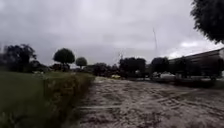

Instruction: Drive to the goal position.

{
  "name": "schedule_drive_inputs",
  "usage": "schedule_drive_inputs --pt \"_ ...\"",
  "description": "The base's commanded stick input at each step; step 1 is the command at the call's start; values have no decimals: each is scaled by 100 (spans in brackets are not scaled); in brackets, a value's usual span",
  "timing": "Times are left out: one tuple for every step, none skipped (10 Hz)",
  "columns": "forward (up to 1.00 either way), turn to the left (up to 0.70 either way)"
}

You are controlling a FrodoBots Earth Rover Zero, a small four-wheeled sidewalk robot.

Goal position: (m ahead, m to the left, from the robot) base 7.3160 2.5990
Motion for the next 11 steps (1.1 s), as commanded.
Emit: schedule_drive_inputs --pt "50 0" --pt "50 0" --pt "50 0" --pt "50 0" --pt "50 0" --pt "50 0" --pt "50 0" --pt "50 0" --pt "50 0" --pt "50 0" --pt "50 0"
